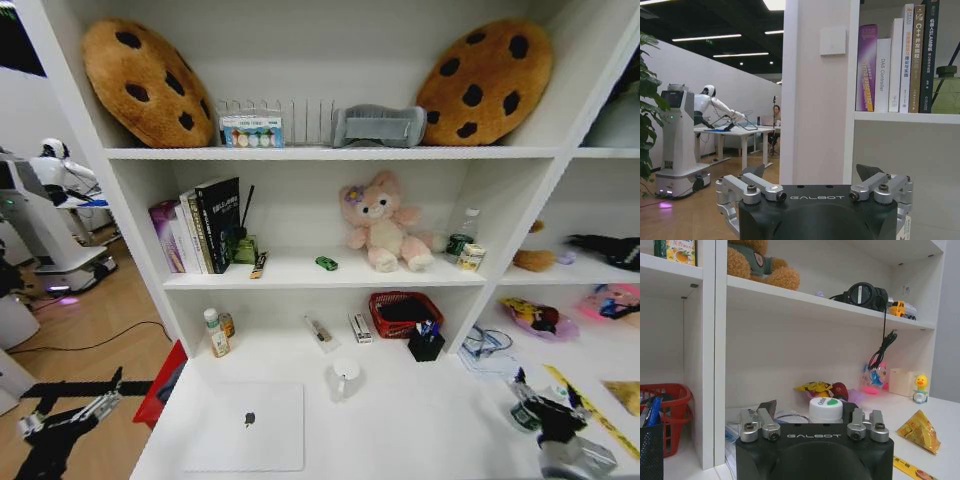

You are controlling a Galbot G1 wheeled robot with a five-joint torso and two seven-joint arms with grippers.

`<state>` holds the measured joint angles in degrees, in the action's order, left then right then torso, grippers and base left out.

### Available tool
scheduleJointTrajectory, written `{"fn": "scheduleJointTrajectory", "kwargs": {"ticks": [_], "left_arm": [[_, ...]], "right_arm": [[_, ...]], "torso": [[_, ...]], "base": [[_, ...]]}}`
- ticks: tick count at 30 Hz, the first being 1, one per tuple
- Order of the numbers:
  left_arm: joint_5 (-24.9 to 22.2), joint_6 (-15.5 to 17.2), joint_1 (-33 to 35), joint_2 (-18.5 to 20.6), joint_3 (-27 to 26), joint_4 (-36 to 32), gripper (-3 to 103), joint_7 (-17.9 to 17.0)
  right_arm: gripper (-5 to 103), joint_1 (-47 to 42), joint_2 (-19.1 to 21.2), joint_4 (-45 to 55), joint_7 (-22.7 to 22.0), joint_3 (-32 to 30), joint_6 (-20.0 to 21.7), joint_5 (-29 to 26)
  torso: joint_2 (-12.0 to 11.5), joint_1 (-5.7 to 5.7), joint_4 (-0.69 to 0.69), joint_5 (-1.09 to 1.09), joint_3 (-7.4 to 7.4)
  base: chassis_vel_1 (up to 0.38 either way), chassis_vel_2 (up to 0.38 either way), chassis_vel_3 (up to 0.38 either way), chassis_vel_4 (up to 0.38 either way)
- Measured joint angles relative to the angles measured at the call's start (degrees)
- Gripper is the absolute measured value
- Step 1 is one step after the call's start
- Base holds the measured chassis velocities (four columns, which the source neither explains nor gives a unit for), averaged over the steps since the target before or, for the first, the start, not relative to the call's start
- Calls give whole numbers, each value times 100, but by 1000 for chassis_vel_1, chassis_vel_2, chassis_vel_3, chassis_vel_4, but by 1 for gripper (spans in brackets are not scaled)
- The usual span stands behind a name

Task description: Organize the objects on the table.

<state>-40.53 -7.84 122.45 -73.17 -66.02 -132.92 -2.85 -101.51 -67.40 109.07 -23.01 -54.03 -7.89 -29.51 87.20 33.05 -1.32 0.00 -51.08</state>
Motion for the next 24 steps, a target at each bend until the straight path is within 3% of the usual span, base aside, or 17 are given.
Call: {"fn": "scheduleJointTrajectory", "kwargs": {"ticks": [1, 7, 9, 10, 24], "left_arm": [[0, 0, 0, 0, 0, 0, 100, 0], [0, 0, 0, 0, 0, 0, 100, 0], [0, 0, 0, 0, 0, 0, 100, 0], [0, 0, 0, 0, 0, 0, 100, 0], [0, 0, 0, 0, 0, 0, 100, 0]], "right_arm": [[71, 0, 0, 0, 0, 0, 0, 0], [43, -41, 6, -20, -59, -12, -1, -68], [43, -48, 6, -16, -59, -18, -7, -61], [33, -61, -3, 14, -61, -26, -21, -44], [30, -247, -43, 271, -63, -58, -46, -23]], "torso": [[0, 0, 0, 0, 0], [0, 0, 0, 0, 0], [0, 0, 0, 0, 0], [0, 0, 0, 0, 0], [0, 0, 1, 0, 0]], "base": [[0, 0, 0, 0], [0, 0, 0, 0], [0, 0, 0, 0], [0, 0, 0, 0], [0, 0, 0, 0]]}}
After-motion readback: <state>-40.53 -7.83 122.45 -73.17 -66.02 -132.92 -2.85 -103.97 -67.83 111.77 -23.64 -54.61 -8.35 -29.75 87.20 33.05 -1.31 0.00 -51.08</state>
